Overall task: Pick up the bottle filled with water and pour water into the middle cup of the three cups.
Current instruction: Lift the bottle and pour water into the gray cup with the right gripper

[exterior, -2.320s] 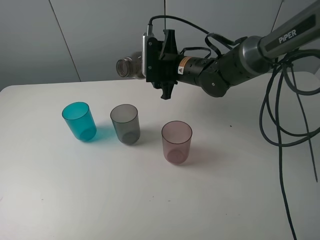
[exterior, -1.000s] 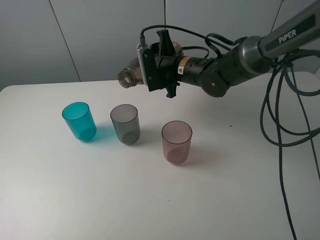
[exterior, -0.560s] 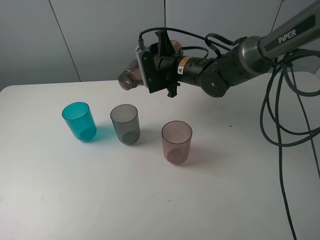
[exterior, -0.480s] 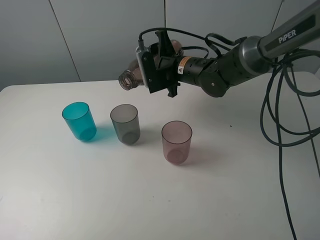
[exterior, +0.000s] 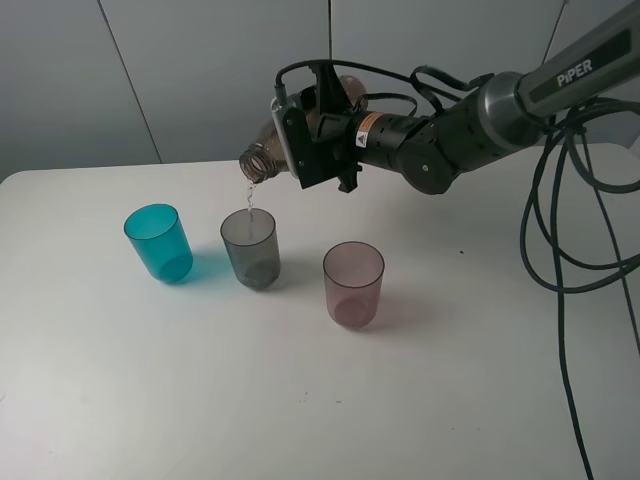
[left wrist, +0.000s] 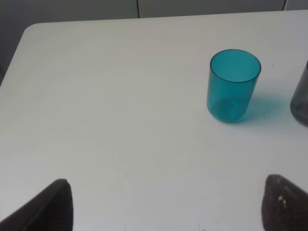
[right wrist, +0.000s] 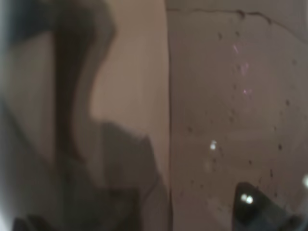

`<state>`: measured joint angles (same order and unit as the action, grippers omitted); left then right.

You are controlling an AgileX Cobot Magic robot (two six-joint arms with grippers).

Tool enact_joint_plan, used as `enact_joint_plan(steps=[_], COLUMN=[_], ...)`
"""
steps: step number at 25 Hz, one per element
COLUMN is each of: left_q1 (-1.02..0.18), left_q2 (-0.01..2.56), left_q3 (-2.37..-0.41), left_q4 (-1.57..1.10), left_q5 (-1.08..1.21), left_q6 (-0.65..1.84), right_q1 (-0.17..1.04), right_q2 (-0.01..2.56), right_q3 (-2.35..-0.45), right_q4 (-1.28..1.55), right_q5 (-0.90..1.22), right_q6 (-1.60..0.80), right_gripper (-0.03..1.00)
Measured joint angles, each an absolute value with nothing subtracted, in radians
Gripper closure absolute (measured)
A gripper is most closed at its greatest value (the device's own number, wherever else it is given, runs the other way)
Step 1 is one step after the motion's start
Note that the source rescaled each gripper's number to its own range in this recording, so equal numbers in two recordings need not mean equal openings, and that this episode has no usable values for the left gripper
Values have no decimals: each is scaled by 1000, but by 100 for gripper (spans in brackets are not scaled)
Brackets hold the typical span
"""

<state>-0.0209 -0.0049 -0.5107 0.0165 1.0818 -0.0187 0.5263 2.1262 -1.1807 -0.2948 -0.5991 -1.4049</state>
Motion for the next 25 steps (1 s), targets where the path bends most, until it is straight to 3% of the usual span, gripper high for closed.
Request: enact_joint_plan(steps=[25], left_q1=[-21], left_q2=[-5], left_q3=[-511], left_q4=[17], left_q5=[1082], left_q6=[-19], right_q1=[526], right_q2=[2126], right_q3=[-1183], right_q4=[-293], right_q5=[-660], right_q6=[-1527], right_gripper=[93])
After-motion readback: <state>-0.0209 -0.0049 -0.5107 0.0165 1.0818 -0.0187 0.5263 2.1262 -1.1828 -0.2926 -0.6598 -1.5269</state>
